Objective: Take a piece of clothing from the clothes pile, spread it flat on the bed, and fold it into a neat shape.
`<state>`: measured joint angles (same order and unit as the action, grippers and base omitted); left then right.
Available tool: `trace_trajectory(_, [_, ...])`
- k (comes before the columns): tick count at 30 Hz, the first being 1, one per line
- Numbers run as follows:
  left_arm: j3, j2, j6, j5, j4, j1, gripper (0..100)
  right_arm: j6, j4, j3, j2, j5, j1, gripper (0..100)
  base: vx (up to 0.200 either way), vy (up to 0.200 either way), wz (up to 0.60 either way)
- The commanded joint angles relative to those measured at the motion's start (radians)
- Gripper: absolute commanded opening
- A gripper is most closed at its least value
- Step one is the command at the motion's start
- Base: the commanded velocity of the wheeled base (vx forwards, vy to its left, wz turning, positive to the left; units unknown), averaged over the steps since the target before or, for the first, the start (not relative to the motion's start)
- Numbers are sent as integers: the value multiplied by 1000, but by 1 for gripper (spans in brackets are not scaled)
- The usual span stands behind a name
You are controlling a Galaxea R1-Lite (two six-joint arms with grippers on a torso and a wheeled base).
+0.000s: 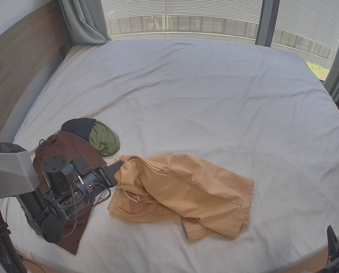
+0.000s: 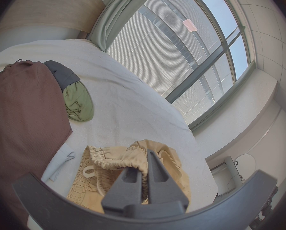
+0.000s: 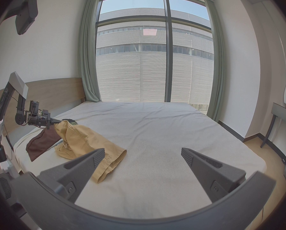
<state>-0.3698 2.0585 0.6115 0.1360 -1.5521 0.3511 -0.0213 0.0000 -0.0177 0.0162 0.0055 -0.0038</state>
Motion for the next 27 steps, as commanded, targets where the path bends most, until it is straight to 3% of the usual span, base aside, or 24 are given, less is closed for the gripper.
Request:
trace_trajectory(1, [-1, 17, -1, -1, 0, -6, 0, -2, 0, 18, -16, 1, 1, 100, 0, 0, 0])
trace_trajectory(10, [-3, 12, -2, -1, 0, -12, 0, -19, -5, 18, -16, 30, 2, 100, 0, 0, 0])
trace_trajectory(12, [0, 12, -2, -1, 0, -12, 0, -17, -87, -4, -16, 36, 1, 100, 0, 0, 0])
trace_trajectory(15, [-6, 12, -2, -1, 0, -12, 0, -22, -229, -91, 110, 31, 2, 100, 0, 0, 0])
trace_trajectory(27, [-8, 17, -1, 4, 0, -18, 0, 1, -227, -186, 403, 37, 11, 100, 0, 0, 0])
